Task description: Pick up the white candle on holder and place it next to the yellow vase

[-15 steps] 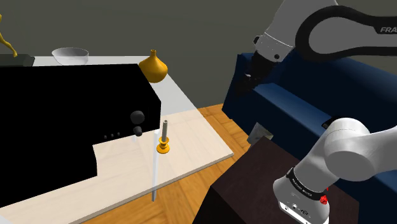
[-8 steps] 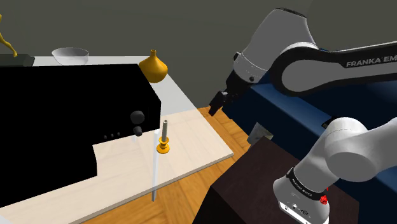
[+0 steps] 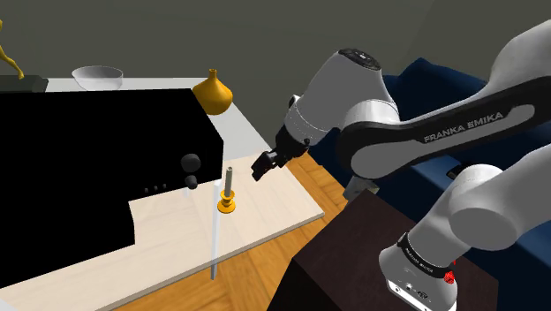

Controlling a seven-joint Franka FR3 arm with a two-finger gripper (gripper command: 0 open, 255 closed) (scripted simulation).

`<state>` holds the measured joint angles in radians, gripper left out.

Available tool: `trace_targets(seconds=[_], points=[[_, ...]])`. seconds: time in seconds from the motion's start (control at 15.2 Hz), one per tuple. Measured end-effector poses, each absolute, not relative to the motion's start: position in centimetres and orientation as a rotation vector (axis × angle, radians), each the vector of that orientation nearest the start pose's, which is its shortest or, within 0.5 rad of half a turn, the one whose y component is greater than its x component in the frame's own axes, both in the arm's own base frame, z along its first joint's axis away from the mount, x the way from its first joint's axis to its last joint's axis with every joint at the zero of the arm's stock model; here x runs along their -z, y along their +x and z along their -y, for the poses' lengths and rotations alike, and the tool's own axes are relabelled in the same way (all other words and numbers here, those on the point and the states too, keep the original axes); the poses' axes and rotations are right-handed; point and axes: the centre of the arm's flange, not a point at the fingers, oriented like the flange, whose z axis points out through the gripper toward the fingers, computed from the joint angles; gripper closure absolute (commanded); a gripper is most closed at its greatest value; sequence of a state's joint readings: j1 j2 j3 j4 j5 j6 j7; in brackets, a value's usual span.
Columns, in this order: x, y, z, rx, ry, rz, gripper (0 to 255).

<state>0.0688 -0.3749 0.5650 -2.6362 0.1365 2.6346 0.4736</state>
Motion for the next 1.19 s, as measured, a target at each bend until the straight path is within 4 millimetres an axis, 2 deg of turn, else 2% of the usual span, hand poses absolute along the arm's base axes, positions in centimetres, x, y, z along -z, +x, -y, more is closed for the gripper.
trace_targets(seconds=[0.4,0.46,0.99,1.19], points=[[-33.6,37.6,-31.5,0.61,-3.004,0.09,0],[-33.3,37.6,-31.9,0.625,-3.002,0.096,0],[-29.6,39.3,-32.8,0.642,-2.994,0.098,0],[-29.3,39.4,-32.9,0.644,-2.994,0.1,0]])
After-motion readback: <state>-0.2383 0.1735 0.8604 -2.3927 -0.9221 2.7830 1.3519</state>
